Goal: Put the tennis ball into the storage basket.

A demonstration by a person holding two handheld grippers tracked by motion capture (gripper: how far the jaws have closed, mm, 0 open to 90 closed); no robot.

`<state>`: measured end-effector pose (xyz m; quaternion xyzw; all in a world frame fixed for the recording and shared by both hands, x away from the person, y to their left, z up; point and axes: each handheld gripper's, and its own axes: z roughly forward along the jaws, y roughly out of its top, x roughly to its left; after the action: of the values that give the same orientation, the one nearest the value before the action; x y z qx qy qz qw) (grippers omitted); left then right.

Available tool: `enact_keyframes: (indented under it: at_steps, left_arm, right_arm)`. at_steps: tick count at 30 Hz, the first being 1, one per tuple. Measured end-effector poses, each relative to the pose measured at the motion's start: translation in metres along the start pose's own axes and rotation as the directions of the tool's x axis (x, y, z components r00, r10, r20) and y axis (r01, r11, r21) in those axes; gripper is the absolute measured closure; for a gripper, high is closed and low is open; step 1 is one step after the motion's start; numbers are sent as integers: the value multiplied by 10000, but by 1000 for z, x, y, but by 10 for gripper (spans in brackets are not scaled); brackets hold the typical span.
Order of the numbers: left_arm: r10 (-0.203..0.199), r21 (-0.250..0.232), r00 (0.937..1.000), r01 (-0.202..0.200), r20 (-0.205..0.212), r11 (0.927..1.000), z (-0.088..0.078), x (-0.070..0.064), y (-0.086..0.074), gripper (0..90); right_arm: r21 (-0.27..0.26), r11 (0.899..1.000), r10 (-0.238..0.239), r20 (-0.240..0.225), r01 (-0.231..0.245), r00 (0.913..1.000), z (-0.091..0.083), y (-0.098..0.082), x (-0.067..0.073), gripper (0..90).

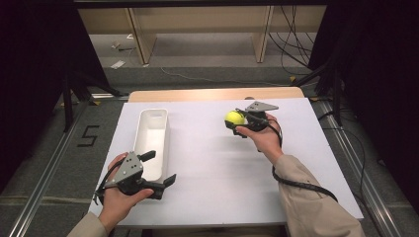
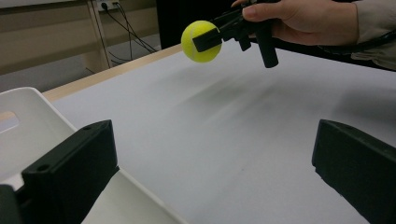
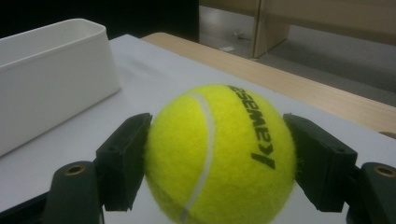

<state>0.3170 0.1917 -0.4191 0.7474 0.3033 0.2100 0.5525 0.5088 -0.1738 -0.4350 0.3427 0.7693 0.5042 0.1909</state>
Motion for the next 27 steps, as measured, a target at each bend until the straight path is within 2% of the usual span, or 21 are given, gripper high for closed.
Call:
enact_keyframes:
  at_steps: [27]
  left_arm:
    - [32,-5,10000,-32,2,10000,0,1,0,0]
  right_arm:
    - [-300,9995,-84,-237,77,9997,2,10,11,273]
